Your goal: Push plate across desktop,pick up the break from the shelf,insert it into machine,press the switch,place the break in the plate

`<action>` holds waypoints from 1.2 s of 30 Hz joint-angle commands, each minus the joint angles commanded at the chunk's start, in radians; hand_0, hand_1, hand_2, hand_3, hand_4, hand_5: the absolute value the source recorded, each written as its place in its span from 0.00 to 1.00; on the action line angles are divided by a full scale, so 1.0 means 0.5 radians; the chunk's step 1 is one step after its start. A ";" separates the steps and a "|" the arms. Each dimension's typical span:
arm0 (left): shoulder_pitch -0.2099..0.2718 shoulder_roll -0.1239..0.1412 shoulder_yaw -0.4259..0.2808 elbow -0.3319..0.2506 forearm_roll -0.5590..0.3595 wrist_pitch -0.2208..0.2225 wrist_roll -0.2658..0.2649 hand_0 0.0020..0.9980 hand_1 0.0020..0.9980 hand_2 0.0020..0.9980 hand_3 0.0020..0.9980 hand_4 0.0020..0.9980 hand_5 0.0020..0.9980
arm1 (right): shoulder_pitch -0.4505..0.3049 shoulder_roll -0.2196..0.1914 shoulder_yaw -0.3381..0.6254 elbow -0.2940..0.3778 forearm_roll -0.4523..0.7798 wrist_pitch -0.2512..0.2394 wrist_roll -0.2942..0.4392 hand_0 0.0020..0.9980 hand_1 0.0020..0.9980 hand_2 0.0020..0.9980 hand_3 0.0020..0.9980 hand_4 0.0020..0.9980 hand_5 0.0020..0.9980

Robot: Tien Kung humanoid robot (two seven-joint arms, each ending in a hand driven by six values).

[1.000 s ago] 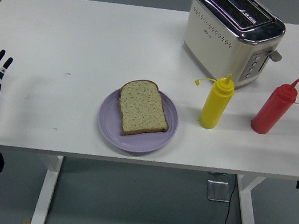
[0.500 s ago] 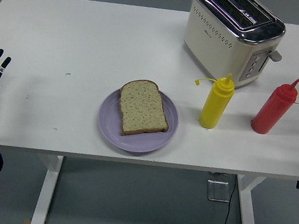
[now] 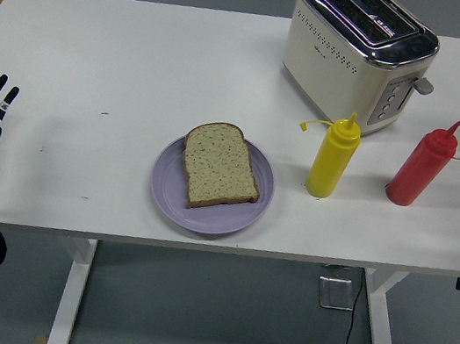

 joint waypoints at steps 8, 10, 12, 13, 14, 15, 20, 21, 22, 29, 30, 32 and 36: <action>0.000 -0.001 0.002 0.000 0.000 0.000 0.000 0.83 0.88 0.96 0.86 0.67 1.00 | 0.003 0.004 -0.002 -0.007 0.014 -0.008 -0.001 0.81 0.78 0.80 0.74 0.54 0.53; 0.000 -0.002 0.002 0.000 0.000 0.000 0.000 0.83 0.88 0.96 0.86 0.67 1.00 | 0.002 0.007 -0.004 -0.008 0.021 -0.012 0.000 0.81 0.78 0.80 0.74 0.54 0.53; 0.000 -0.002 0.003 0.001 0.001 0.000 0.000 0.83 0.88 0.96 0.86 0.67 1.00 | 0.002 0.009 -0.004 -0.009 0.026 -0.014 0.002 0.81 0.78 0.80 0.74 0.54 0.53; 0.000 -0.003 0.004 0.001 0.001 0.000 0.000 0.83 0.88 0.96 0.86 0.67 1.00 | 0.001 0.009 -0.005 -0.009 0.030 -0.015 0.003 0.81 0.78 0.80 0.74 0.54 0.53; 0.001 -0.003 0.004 0.001 0.001 0.000 0.000 0.83 0.88 0.96 0.86 0.67 1.00 | 0.001 0.010 -0.006 -0.010 0.032 -0.017 0.004 0.81 0.78 0.81 0.83 0.56 0.56; 0.001 -0.003 0.004 0.001 0.001 0.000 0.000 0.83 0.88 0.96 0.86 0.67 1.00 | 0.001 0.010 -0.006 -0.010 0.034 -0.018 0.005 0.81 0.78 0.81 0.83 0.56 0.56; 0.000 -0.004 0.007 0.002 0.001 0.000 0.000 0.83 0.88 0.96 0.86 0.67 1.00 | -0.002 0.014 -0.001 -0.016 0.043 -0.020 0.005 0.81 0.78 0.81 0.85 0.57 0.56; 0.000 -0.004 0.008 0.002 0.001 -0.001 0.000 0.83 0.88 0.96 0.86 0.67 1.00 | -0.002 0.014 -0.001 -0.017 0.043 -0.020 0.005 0.81 0.78 0.81 0.85 0.57 0.56; 0.000 -0.004 0.008 0.002 0.001 -0.001 0.000 0.83 0.88 0.96 0.86 0.67 1.00 | -0.002 0.013 0.000 -0.018 0.044 -0.020 0.005 0.81 0.78 0.81 0.85 0.57 0.56; -0.002 -0.005 0.009 0.002 0.001 -0.001 0.000 0.83 0.88 0.96 0.86 0.67 1.00 | -0.003 0.014 0.002 -0.021 0.050 -0.017 0.002 0.81 0.78 0.81 0.85 0.57 0.56; -0.001 -0.005 0.009 0.002 0.001 -0.001 0.000 0.83 0.88 0.96 0.86 0.67 1.00 | -0.003 0.014 0.002 -0.021 0.050 -0.016 0.001 0.81 0.78 0.81 0.85 0.57 0.56; -0.001 -0.005 0.009 0.002 0.001 -0.001 0.000 0.83 0.88 0.96 0.86 0.67 1.00 | -0.003 0.015 0.001 -0.021 0.051 -0.013 0.000 0.81 0.78 0.81 0.83 0.57 0.57; -0.001 -0.006 0.009 0.002 0.001 -0.001 0.000 0.83 0.88 0.96 0.86 0.67 1.00 | -0.004 0.016 0.000 -0.023 0.051 -0.010 -0.002 0.81 0.78 0.81 0.83 0.57 0.57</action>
